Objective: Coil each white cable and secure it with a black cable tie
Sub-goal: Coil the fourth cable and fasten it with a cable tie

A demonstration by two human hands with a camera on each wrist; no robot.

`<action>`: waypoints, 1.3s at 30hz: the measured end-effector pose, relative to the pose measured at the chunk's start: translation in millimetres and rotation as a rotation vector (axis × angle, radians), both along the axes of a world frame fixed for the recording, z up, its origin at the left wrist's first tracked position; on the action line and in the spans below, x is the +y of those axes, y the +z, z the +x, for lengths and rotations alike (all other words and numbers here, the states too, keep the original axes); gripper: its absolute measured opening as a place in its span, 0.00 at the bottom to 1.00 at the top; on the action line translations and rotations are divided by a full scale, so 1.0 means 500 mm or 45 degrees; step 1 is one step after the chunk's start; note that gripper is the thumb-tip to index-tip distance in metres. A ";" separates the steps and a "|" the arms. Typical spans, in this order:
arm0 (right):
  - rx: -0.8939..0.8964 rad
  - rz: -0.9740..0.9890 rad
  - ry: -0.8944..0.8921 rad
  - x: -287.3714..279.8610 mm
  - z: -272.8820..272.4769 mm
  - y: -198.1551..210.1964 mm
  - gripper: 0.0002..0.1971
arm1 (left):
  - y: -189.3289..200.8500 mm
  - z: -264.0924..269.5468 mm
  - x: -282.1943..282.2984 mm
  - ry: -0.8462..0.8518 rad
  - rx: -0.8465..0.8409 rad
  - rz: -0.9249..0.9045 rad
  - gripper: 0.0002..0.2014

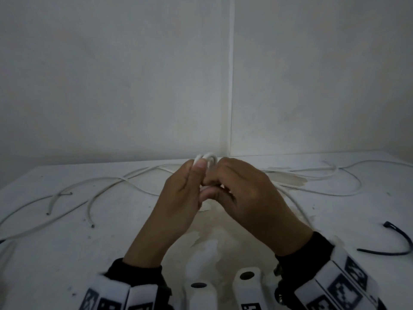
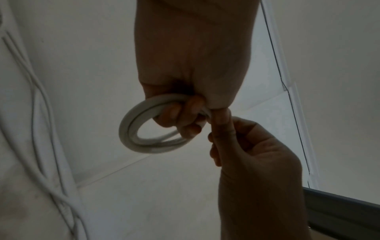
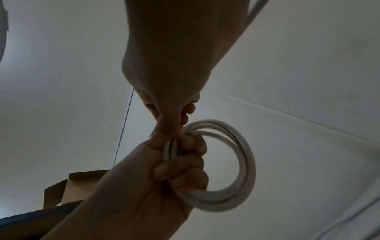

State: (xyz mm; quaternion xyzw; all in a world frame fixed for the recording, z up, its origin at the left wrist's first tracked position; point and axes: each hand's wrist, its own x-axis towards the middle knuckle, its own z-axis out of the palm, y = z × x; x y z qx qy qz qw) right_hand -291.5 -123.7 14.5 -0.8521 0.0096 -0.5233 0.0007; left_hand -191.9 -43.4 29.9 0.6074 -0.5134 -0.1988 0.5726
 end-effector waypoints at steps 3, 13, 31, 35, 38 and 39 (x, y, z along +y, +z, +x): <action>0.011 0.033 -0.020 -0.004 -0.012 0.011 0.13 | 0.000 -0.006 -0.001 -0.038 -0.023 0.112 0.20; 0.000 0.068 -0.084 -0.046 -0.031 0.014 0.16 | 0.016 -0.007 0.010 -0.242 0.183 0.327 0.23; 0.065 1.211 0.437 -0.012 -0.038 0.033 0.22 | 0.033 -0.021 0.010 -0.212 0.784 -0.122 0.17; 0.143 1.097 0.359 -0.016 -0.035 0.035 0.09 | 0.023 -0.022 0.002 -0.226 0.832 -0.203 0.17; 0.061 1.139 0.421 -0.012 -0.037 0.039 0.10 | 0.021 -0.022 -0.001 -0.299 0.881 -0.233 0.18; 0.028 1.157 0.434 -0.011 -0.035 0.040 0.11 | 0.020 -0.019 -0.002 -0.320 0.882 -0.230 0.19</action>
